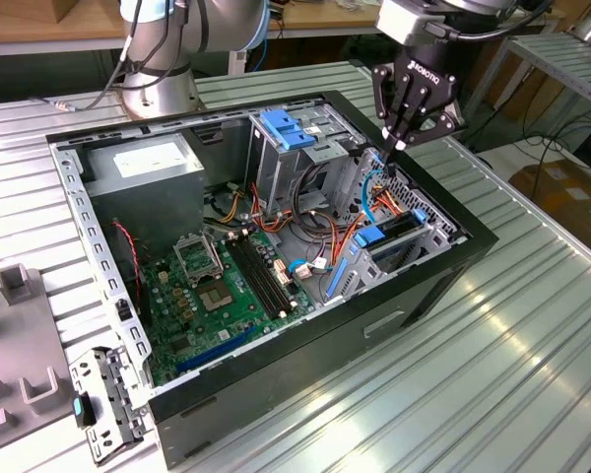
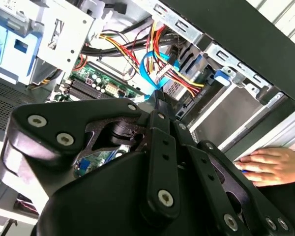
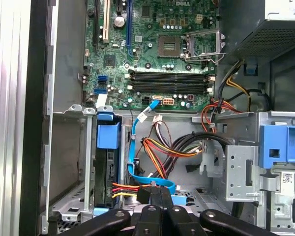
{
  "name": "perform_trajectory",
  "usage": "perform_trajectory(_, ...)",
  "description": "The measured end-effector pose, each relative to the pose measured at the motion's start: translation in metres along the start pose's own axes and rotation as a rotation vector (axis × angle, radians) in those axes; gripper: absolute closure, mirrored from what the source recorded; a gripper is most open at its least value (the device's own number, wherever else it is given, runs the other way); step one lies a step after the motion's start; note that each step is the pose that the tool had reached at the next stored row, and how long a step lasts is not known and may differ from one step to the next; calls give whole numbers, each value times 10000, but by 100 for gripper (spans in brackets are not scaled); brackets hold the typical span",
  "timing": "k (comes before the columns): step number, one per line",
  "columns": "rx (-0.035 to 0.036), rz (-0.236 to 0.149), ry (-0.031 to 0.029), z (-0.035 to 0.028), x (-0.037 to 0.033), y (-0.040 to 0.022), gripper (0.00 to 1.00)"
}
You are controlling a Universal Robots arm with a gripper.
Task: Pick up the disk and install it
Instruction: 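Insert the second disk wire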
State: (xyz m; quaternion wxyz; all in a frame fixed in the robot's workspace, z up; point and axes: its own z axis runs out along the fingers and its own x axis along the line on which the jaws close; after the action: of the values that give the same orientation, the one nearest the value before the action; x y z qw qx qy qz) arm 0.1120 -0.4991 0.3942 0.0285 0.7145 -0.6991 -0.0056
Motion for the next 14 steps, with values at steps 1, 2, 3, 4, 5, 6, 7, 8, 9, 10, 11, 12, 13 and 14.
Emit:
perform_trajectory(1, -1, 2, 51, 2, -1, 0, 89)
perform_trajectory(2, -2, 4, 84, 5, -1, 0, 89)
perform_trajectory(3, -2, 4, 107, 7, -2, -1, 89)
perform_trajectory(4, -2, 5, 122, 7, -3, -1, 83)
perform_trajectory(5, -3, 7, 152, 6, -5, -1, 83)
perform_trajectory(6, -4, 9, 187, 6, -6, -1, 76)
perform_trajectory(7, -5, 10, 234, 7, -6, -1, 76)
perform_trajectory(8, -6, 14, 289, 6, -6, -1, 76)
perform_trajectory(9, -8, 17, 365, 6, -7, -1, 76)
perform_trajectory(10, -11, 24, 512, 7, -7, -1, 76)
perform_trajectory(11, -14, 29, 606, 7, -8, -1, 76)
perform_trajectory(12, -15, 31, 666, 7, -10, -1, 76)
perform_trajectory(13, -16, 35, 733, 7, -12, -1, 76)
perform_trajectory(14, -19, 38, 814, 6, -16, -1, 76)
